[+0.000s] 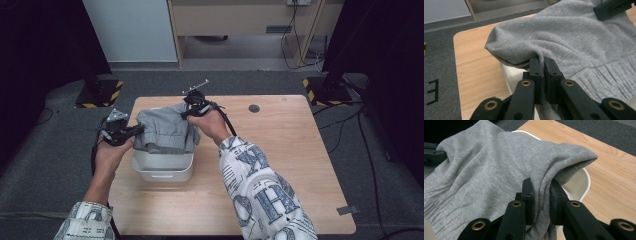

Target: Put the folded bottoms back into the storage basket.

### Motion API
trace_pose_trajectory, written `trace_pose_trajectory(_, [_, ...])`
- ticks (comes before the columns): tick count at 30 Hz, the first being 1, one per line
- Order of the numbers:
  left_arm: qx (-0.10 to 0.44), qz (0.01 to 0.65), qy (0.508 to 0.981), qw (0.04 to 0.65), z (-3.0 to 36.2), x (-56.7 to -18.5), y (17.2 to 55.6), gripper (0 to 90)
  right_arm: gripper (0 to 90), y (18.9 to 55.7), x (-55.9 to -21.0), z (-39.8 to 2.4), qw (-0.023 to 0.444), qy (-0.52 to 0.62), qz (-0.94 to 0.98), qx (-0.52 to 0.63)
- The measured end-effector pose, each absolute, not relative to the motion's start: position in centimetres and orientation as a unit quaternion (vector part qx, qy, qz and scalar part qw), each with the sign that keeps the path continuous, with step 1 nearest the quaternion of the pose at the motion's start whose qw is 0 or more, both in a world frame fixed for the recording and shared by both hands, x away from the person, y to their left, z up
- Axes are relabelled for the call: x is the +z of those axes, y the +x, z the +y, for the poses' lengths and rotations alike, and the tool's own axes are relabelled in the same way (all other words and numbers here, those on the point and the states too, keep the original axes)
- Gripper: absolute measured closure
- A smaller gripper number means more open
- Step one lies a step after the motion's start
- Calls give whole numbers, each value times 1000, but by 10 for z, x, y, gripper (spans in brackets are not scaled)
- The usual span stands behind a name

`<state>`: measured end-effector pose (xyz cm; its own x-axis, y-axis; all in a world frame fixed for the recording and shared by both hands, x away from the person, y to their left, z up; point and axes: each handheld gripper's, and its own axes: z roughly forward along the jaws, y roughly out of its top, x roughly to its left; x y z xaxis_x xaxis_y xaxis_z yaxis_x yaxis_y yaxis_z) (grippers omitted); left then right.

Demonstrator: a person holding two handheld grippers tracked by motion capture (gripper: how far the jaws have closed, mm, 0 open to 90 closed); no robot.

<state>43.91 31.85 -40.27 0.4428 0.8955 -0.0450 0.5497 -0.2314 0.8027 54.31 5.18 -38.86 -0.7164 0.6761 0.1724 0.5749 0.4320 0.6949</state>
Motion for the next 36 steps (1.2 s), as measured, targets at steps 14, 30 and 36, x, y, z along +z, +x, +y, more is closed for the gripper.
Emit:
trace_pose_trajectory(14, [239, 487, 737, 403, 324, -407, 440, 657, 481, 545, -395, 47, 68, 376, 843, 378])
trace_pose_trajectory(30, [244, 485, 737, 404, 319, -409, 446, 206, 152, 548, -394, 23, 97, 386, 829, 394])
trace_pose_trajectory(36, [235, 486, 740, 402, 316, -410, 448, 73, 115, 549, -395, 20, 97, 384, 827, 399])
